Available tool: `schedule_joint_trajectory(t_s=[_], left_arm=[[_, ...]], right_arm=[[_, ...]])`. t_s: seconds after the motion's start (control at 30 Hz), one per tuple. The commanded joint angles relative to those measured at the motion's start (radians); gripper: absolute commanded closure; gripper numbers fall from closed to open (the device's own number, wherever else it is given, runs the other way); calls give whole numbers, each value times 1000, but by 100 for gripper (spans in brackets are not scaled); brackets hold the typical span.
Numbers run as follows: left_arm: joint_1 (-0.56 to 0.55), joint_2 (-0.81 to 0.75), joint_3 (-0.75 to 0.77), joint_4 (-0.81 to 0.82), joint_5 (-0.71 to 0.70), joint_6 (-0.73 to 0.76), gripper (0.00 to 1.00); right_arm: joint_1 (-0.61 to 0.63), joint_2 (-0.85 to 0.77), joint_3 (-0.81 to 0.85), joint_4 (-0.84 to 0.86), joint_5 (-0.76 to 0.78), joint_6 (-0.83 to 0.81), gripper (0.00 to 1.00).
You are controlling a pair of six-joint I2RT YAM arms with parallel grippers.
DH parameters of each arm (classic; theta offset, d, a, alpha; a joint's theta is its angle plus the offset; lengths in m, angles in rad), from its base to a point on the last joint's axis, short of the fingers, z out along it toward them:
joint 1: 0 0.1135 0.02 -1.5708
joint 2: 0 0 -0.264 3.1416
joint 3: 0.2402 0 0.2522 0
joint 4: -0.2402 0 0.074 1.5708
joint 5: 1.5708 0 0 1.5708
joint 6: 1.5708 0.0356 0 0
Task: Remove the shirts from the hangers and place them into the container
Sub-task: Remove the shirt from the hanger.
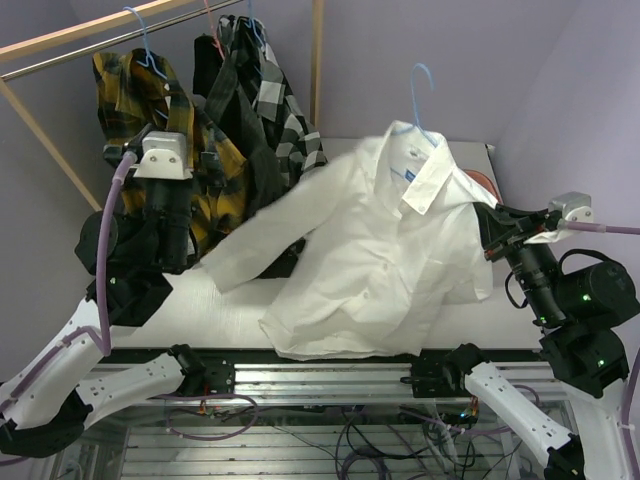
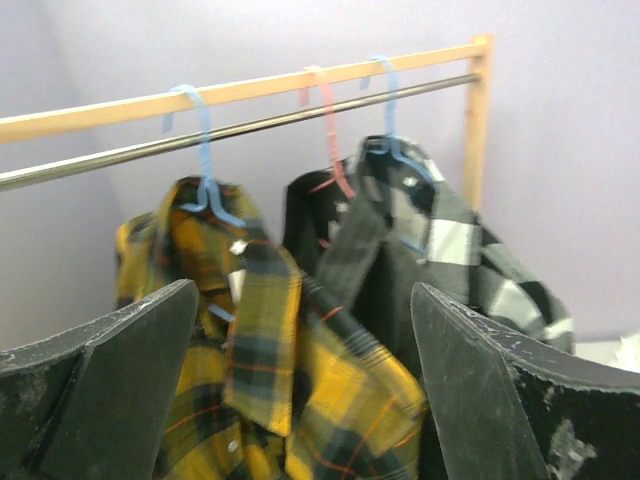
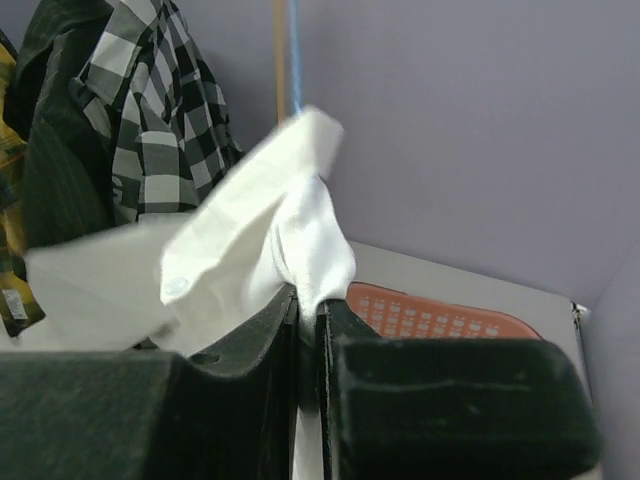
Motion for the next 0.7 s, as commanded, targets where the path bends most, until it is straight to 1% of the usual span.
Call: schedule_joint_trajectory(t_s=[0.0,0.07,0.23,0.33,0.37,0.5,0.67], left_arm=[[0,65,84,-160,247,-40,1],[0,108,115,-195,304,-48,1],[1,155,97,-120,393,-66,1],[0,183,88,-110,432,-112,4],[0,187,76,-100,464,-135,4],[-1,220,5,-18,557,-242,4],[-1,269,-77,130,603,-343,1]], right_arm=[[0,-9,48,44,-30,-46,100],[0,-19,57,42,-47,-58,100],[-1,-26,101,5,-90,-68,100],[0,-30,125,0,-104,-61,100],[0,-34,129,1,-104,-59,100],[1,-44,152,33,-112,-48,100],[1,-19,231,47,-156,-22,100]])
